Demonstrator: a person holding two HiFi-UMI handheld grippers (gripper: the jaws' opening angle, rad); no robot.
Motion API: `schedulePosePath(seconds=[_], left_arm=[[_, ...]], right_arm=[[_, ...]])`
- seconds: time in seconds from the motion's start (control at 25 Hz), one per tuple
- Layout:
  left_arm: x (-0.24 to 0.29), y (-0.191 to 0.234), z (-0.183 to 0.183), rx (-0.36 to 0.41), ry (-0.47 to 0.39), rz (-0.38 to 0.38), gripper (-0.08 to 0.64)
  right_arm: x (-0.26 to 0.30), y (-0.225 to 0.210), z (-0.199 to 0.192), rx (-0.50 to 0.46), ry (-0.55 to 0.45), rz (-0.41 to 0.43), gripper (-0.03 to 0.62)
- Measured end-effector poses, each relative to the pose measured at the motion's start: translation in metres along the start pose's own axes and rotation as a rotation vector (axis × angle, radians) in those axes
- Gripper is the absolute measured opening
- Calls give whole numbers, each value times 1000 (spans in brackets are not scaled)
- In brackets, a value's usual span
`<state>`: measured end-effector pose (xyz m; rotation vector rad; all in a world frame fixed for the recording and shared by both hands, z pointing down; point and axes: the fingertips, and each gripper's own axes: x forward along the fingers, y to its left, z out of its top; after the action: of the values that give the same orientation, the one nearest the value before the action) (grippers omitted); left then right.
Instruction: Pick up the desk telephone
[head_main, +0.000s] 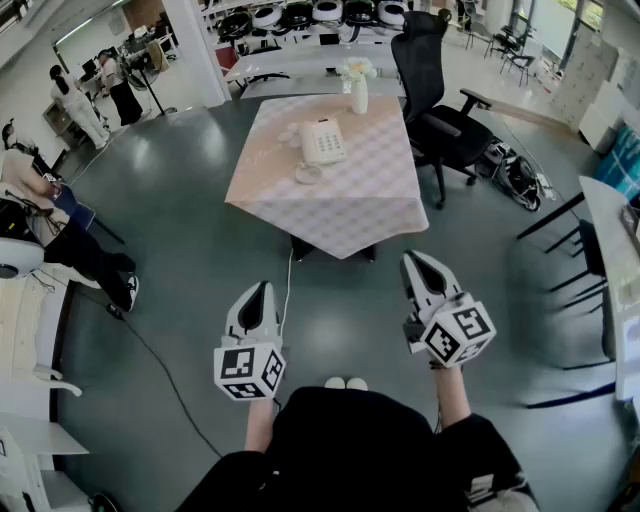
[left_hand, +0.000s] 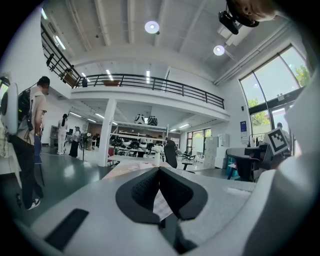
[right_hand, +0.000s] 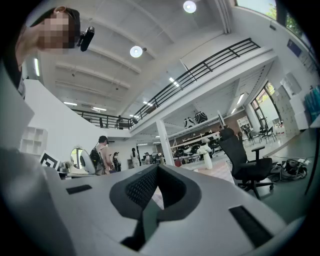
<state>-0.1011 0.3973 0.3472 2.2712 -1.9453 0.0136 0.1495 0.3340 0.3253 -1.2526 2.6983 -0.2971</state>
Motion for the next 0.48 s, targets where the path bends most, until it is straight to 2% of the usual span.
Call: schedulePosePath(seconds=[0.48], left_arm=[[5,3,-2,-17,2,29,-2]], right_arm=[[2,-13,-2,19,1,-13,-8]])
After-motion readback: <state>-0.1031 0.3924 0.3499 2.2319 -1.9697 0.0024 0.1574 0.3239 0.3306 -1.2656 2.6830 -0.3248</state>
